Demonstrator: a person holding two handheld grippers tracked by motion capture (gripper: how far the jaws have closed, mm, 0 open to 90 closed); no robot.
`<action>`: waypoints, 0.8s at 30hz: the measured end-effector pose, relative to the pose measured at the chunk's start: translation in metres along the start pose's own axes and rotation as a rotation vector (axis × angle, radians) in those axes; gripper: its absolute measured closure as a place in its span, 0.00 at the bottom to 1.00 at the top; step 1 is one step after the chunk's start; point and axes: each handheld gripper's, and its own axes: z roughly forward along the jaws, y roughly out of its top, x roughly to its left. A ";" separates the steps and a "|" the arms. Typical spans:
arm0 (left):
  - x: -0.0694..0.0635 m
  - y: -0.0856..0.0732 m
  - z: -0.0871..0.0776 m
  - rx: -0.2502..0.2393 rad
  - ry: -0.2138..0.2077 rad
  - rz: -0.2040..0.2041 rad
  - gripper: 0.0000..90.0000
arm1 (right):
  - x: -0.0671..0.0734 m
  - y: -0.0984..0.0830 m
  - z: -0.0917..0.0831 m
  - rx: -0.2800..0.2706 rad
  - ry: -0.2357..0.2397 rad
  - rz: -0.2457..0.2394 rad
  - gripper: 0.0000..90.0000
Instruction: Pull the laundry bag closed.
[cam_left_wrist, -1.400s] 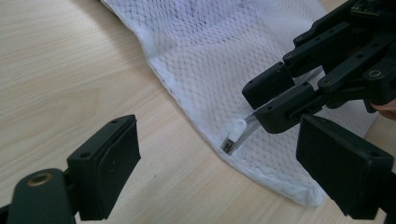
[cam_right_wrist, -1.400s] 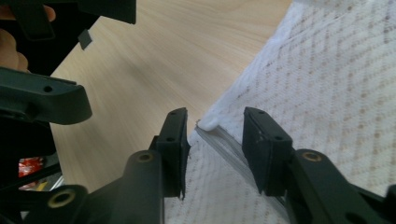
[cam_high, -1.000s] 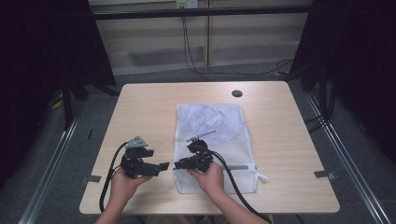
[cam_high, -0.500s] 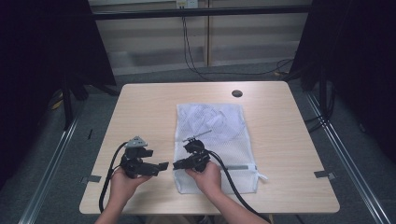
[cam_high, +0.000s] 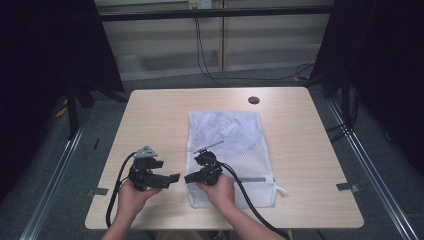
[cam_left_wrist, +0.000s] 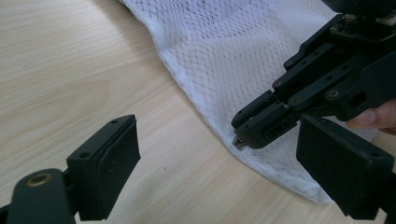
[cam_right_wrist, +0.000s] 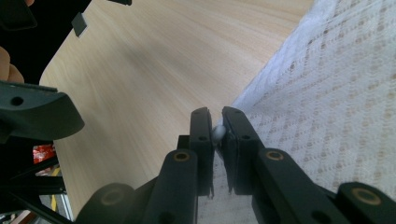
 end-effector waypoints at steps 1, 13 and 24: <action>0.000 0.000 0.000 0.002 0.000 0.002 0.15 | 0.000 0.000 -0.001 -0.001 -0.002 0.004 0.93; -0.002 -0.001 0.001 0.016 -0.016 0.002 0.14 | 0.000 0.002 -0.015 -0.043 0.036 0.009 0.95; -0.006 -0.004 0.009 0.044 -0.047 -0.013 0.14 | -0.002 0.003 -0.027 -0.062 0.050 0.020 0.96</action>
